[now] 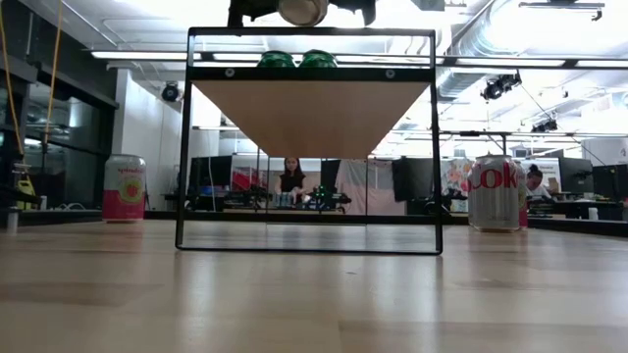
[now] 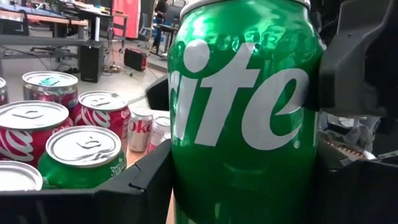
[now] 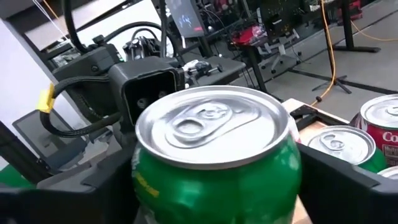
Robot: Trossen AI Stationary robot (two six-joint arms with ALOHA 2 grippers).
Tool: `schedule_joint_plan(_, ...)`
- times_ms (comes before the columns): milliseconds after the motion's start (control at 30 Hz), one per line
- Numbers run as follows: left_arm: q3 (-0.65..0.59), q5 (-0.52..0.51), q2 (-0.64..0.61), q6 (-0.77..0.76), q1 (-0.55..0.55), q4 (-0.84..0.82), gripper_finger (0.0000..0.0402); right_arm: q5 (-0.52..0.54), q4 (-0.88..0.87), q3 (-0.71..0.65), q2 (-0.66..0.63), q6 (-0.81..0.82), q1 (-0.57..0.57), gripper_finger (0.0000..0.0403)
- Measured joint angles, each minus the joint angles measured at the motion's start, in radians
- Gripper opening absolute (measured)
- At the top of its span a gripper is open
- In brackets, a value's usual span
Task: Place canned beverage on shelf
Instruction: Put the green soda can on the shelf
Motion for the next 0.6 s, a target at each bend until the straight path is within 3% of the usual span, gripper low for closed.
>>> schedule_joint_plan(133, 0.0, -0.002, 0.0, -0.034, 0.0, -0.004, 0.0194, 0.001, -0.001, 0.0, 0.0, 0.003, 0.0, 0.0288)
schedule_joint_plan(400, 0.0, 0.084, -0.006, -0.047, 0.018, -0.01, 0.0322, 0.005, -0.009, 0.0, -0.001, -0.008, 0.0, 0.0288)
schedule_joint_plan(600, 0.001, 0.189, -0.124, -0.026, 0.042, -0.166, 0.0347, 0.015, -0.159, -0.002, -0.097, -0.087, -0.001, 0.0288)
